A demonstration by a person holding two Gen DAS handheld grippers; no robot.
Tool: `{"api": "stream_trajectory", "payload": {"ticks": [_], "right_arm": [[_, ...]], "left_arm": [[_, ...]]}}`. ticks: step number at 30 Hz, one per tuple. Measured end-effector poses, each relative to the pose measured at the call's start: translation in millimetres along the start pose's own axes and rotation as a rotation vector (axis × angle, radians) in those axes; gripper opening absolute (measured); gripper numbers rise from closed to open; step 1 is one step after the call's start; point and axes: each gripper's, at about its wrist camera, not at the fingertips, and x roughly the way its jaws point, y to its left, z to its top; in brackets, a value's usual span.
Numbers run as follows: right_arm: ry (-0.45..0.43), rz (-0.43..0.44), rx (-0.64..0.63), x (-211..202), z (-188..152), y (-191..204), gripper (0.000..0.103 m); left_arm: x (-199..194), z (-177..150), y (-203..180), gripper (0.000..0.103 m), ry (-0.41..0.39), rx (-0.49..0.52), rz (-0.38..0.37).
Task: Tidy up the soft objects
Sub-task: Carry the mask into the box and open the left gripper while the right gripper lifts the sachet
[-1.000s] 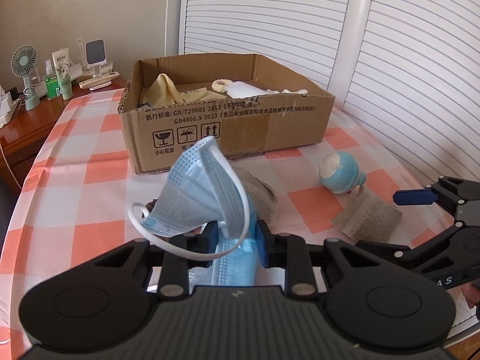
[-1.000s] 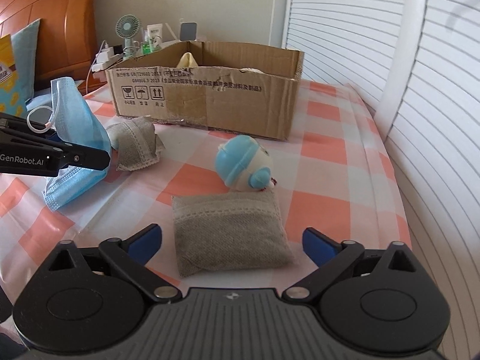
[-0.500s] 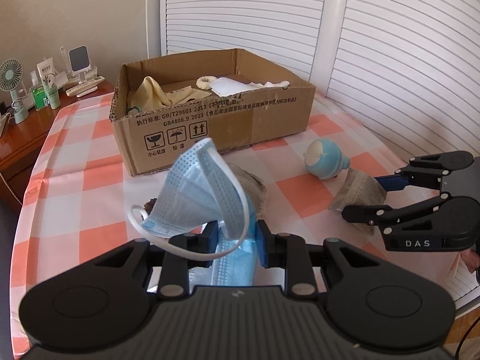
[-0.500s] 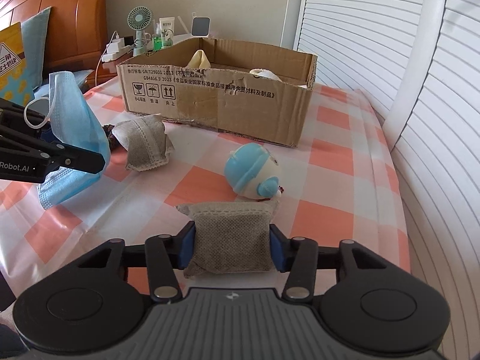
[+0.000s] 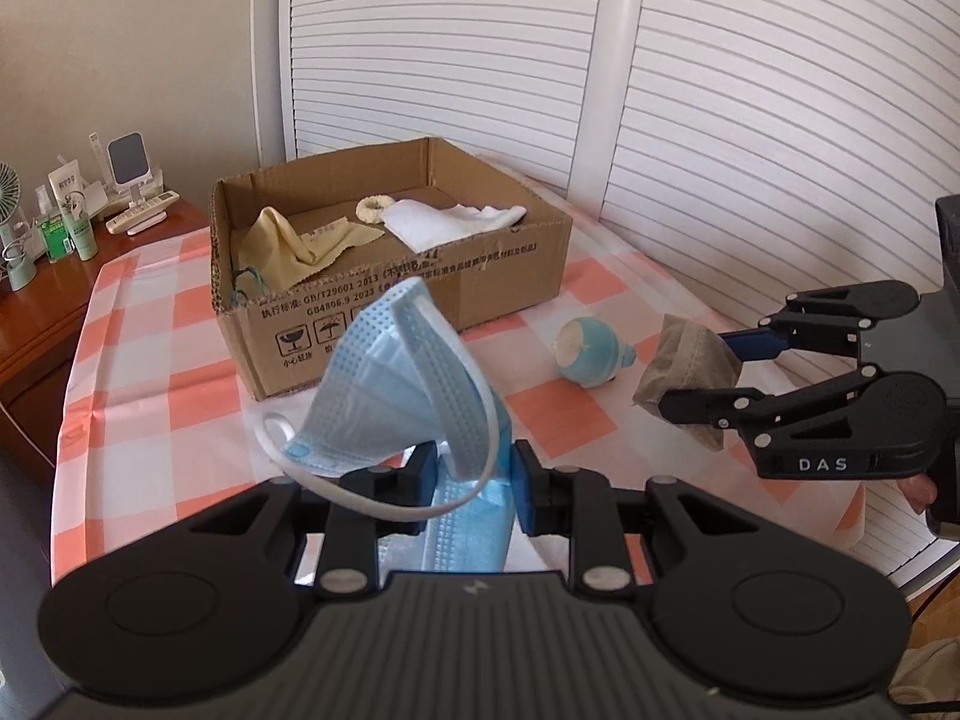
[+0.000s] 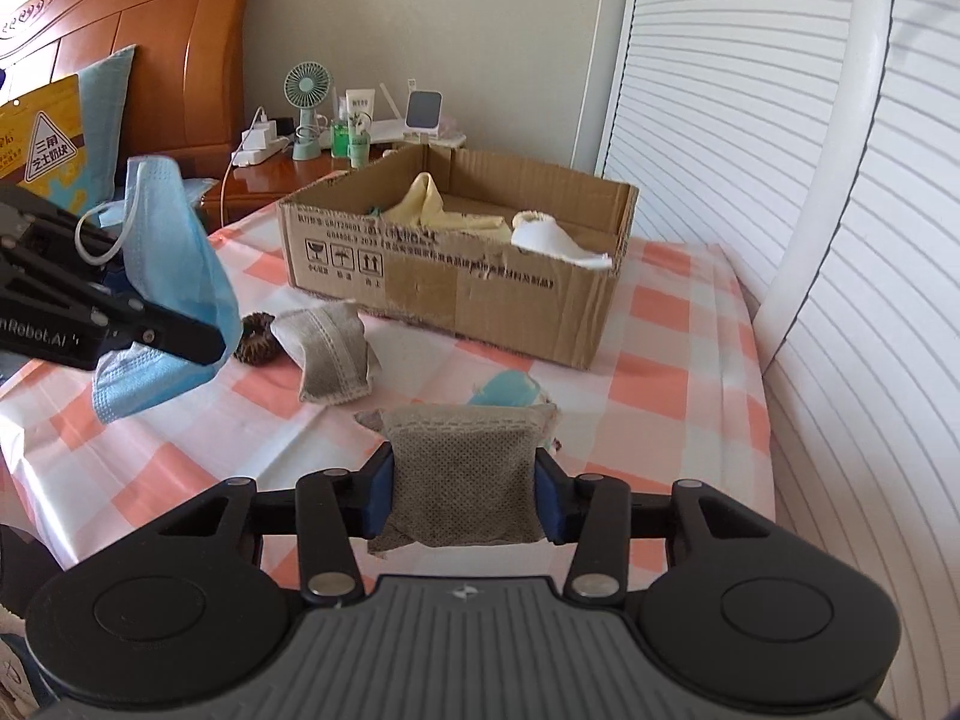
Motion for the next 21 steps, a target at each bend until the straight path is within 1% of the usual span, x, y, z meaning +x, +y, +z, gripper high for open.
{"api": "stream_trajectory", "payload": {"ticks": [6,11,16,19,21], "right_arm": [[-0.034,0.007,-0.013,-4.7,10.7,0.5,0.051],[-0.048,0.012,-0.011,-3.4,17.3,-1.2,0.051],[-0.064,0.017,-0.002,-3.1,22.3,-2.5,0.051],[-0.069,0.017,-0.001,-2.5,24.6,-5.1,0.051],[-0.073,0.019,0.002,-1.9,26.7,-8.1,0.051]], "left_arm": [[-7.1,41.5,5.3,0.025,-0.063,0.039,0.004],[7.6,90.9,12.7,0.025,-0.103,0.090,0.021],[48.7,135.7,28.9,0.025,-0.079,0.083,0.015],[78.0,154.5,30.0,0.025,-0.051,0.068,0.033],[94.8,162.9,33.8,0.025,-0.029,0.045,0.024]]}}
